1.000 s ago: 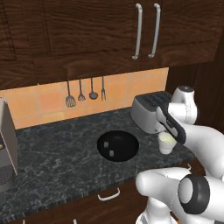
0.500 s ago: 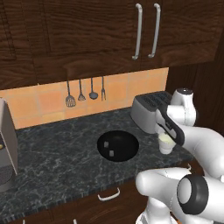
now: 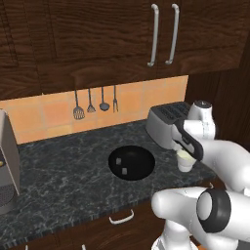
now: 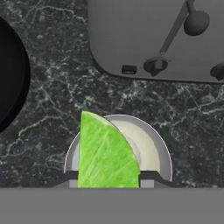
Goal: Grab a lemon wedge from the fridge and one ice cube from the ice bowl, and put them in the glass of lemonade.
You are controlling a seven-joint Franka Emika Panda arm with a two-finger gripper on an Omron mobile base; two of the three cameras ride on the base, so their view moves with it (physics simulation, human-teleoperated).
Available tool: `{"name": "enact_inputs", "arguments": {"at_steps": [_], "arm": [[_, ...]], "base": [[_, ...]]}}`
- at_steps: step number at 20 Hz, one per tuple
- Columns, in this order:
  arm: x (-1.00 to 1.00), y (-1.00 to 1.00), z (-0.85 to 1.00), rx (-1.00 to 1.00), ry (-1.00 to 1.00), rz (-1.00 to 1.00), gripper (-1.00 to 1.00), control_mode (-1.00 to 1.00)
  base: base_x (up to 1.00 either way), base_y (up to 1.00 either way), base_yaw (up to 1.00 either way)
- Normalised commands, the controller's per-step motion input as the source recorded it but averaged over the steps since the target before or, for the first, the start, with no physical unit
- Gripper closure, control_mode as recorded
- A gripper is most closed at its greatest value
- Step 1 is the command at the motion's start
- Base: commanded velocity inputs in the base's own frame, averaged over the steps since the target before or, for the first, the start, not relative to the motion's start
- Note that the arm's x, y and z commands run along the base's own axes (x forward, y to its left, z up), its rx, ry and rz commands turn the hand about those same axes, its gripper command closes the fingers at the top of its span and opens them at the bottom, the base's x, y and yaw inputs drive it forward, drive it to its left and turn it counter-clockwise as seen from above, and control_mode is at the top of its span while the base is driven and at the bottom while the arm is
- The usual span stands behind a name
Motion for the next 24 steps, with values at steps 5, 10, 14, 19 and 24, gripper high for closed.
{"name": "enact_inputs", "arguments": {"at_steps": [5, 10, 14, 19, 24], "arm": [[0.29, 0.0, -0.02, 0.0, 0.0, 0.0, 1.0, -1.0], [0.13, -0.13, -0.14, -0.01, 0.01, 0.0, 1.0, -1.0], [-0.01, -0.06, 0.0, 0.0, -0.01, 0.0, 1.0, -1.0], [-0.04, -0.08, 0.04, 0.02, -0.01, -0.01, 1.0, -1.0], [-0.24, 0.0, 0.0, 0.0, 0.0, 0.0, 1.0, -1.0]], "base": [[0.0, 0.0, 0.0], [0.0, 0.0, 0.0], [0.0, 0.0, 0.0], [0.0, 0.0, 0.0], [0.0, 0.0, 0.0]]}}
